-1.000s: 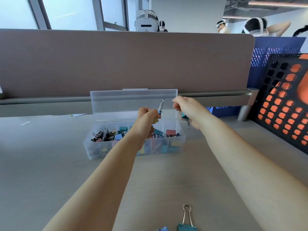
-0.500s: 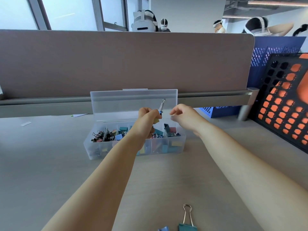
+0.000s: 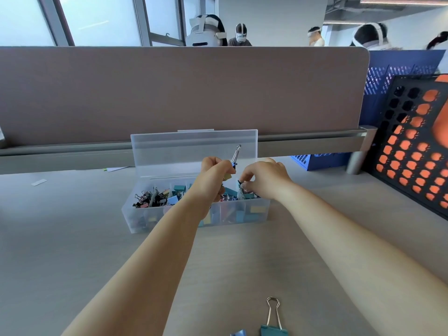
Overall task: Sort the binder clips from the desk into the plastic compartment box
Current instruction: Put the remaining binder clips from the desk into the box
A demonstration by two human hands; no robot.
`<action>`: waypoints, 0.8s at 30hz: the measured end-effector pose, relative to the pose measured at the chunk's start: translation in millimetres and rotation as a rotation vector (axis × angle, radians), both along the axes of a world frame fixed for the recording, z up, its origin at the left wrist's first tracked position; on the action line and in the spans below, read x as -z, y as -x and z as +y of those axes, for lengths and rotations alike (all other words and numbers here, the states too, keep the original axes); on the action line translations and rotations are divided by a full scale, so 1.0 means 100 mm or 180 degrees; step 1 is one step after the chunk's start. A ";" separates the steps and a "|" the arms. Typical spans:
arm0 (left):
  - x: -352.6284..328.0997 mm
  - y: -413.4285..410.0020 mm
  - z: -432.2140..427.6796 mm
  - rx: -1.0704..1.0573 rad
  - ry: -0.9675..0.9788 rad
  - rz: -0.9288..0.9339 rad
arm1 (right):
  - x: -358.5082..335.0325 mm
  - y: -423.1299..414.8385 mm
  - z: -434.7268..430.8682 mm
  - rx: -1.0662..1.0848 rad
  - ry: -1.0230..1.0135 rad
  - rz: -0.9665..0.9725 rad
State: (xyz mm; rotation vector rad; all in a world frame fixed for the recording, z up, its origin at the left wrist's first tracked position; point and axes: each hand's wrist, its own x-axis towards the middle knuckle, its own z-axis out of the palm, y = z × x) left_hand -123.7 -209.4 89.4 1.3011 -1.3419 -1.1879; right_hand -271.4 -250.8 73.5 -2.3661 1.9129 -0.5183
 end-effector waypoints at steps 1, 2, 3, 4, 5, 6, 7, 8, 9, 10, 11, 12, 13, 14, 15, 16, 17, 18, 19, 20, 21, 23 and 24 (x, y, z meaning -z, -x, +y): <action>0.00 0.00 0.00 0.0003 0.0003 0.0000 | 0.00 0.01 0.00 0.0035 0.0040 0.0057; 0.00 0.00 0.00 0.0003 0.0004 -0.0003 | 0.01 0.02 0.00 0.0072 0.0094 0.0120; 0.00 0.00 0.00 0.0002 0.0002 -0.0010 | 0.01 0.02 0.01 0.0122 0.0140 0.0167; 0.00 0.00 0.00 0.0002 0.0001 -0.0017 | 0.01 0.03 0.01 0.0177 0.0191 0.0213; 0.00 0.00 -0.01 0.0004 0.0000 -0.0024 | 0.01 0.04 0.01 0.0224 0.0222 0.0242; 0.00 0.00 -0.01 0.0007 0.0001 -0.0028 | 0.00 0.04 0.02 0.0253 0.0246 0.0249; 0.00 0.00 -0.01 0.0006 0.0001 -0.0026 | 0.00 0.04 0.02 0.0278 0.0255 0.0250; 0.00 0.00 0.00 0.0004 0.0000 -0.0019 | 0.00 0.04 0.02 0.0305 0.0265 0.0269; 0.00 0.00 0.00 0.0000 -0.0001 -0.0013 | 0.00 0.03 0.02 0.0333 0.0277 0.0315; 0.00 0.00 0.00 -0.0005 -0.0007 -0.0005 | 0.00 0.02 0.01 0.0380 0.0310 0.0407; 0.00 -0.01 0.00 -0.0009 -0.0016 0.0009 | 0.00 0.01 0.00 0.0426 0.0334 0.0525; -0.01 -0.01 0.00 -0.0010 -0.0019 0.0020 | 0.02 0.00 -0.02 0.0454 0.0364 0.0632; -0.01 -0.01 0.00 -0.0006 -0.0015 0.0022 | 0.02 -0.01 -0.04 0.0459 0.0338 0.0735; -0.01 -0.01 0.01 0.0000 -0.0011 0.0014 | 0.03 -0.02 -0.06 0.0443 0.0285 0.0811; -0.01 -0.01 0.01 0.0001 -0.0010 0.0007 | 0.02 -0.03 -0.07 0.0410 0.0233 0.0869; -0.01 -0.01 0.01 0.0002 -0.0012 0.0004 | 0.00 -0.04 -0.08 0.0383 0.0146 0.0905; -0.01 -0.01 0.01 0.0002 -0.0014 -0.0001 | -0.01 -0.03 -0.09 0.0355 0.0057 0.0902; -0.01 -0.01 0.01 0.0000 -0.0015 -0.0015 | -0.03 -0.01 -0.08 0.0319 -0.0029 0.0869; -0.01 -0.01 0.02 -0.0003 -0.0015 -0.0037 | -0.05 0.00 -0.07 0.0281 -0.0083 0.0814; -0.01 -0.01 0.02 -0.0001 -0.0015 -0.0060 | -0.05 0.02 -0.06 0.0257 -0.0092 0.0774; -0.02 0.00 0.03 0.0006 -0.0017 -0.0084 | -0.05 0.02 -0.05 0.0234 -0.0063 0.0783; -0.02 0.00 0.04 0.0019 -0.0030 -0.0123 | -0.03 0.00 -0.04 0.0239 0.0001 0.0831; -0.03 0.00 0.04 0.0022 -0.0041 -0.0134 | -0.01 0.00 -0.04 0.0251 0.0030 0.0691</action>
